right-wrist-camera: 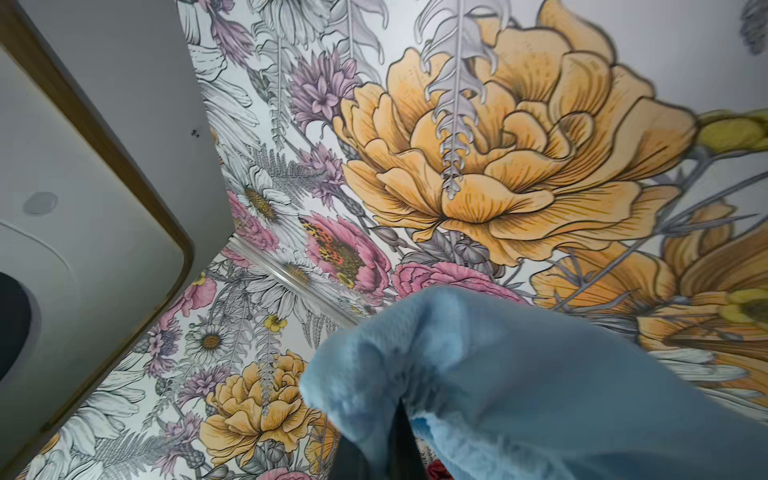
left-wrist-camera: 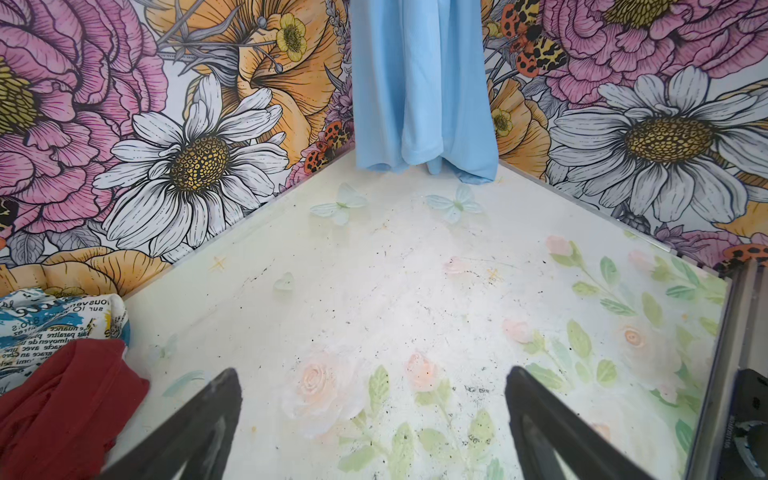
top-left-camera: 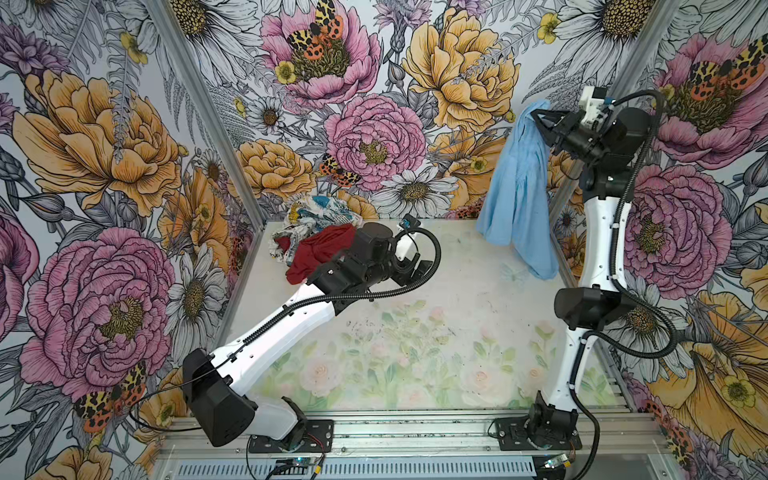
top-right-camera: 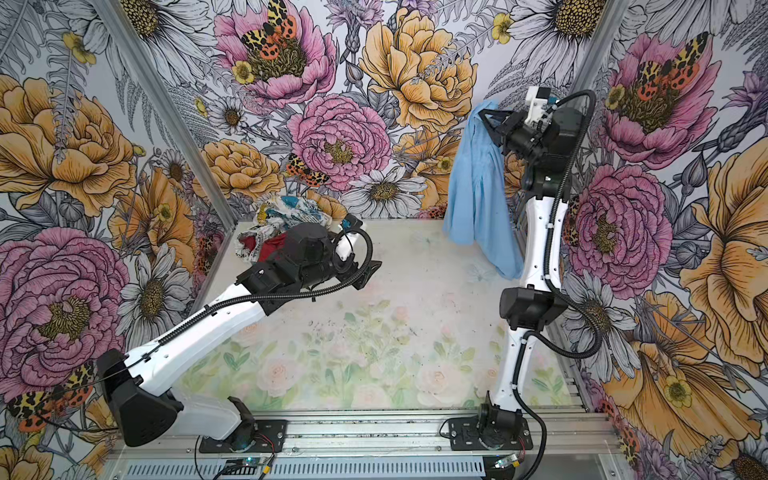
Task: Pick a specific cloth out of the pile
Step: 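Lift the light blue cloth high with the right gripper, letting it hang, then lower the hanging light blue cloth onto the table's far corner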
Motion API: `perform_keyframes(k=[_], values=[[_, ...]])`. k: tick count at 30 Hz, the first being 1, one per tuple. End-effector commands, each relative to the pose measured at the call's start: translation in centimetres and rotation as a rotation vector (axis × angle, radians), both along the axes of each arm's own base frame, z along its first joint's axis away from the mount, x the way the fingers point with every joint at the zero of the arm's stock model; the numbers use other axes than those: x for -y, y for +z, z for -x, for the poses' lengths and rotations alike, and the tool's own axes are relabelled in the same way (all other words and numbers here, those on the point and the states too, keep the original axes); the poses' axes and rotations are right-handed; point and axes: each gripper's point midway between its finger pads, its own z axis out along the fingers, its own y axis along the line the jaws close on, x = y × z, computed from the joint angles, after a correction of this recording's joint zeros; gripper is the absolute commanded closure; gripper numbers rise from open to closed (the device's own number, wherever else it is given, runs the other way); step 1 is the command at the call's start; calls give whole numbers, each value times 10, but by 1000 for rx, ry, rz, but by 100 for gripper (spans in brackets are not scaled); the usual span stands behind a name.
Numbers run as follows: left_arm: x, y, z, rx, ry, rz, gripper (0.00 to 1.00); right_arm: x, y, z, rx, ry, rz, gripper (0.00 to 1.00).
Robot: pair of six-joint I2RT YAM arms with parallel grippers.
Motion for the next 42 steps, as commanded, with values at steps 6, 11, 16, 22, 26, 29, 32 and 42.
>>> perform_keyframes(k=[6,11,16,22,26,29,32,42], values=[[-13,8,1,31,53,13,1,-18,38,11,132,-32,-35,100],[-10,3,1,25,41,6,1,14,22,6,76,-74,-19,100],[-7,1,1,24,29,4,1,48,3,10,26,-98,16,100],[-6,-2,-1,23,29,-5,1,75,-23,18,-28,-105,57,100],[-5,-5,-1,16,29,-7,1,96,-36,21,-59,-143,60,100],[-4,-10,-2,6,32,-7,1,97,-55,16,-102,-125,54,100],[-3,-13,-1,-2,33,-7,1,81,-78,10,-133,-79,69,100],[-11,-18,3,-1,57,-18,1,3,-122,-9,-192,55,89,100]])
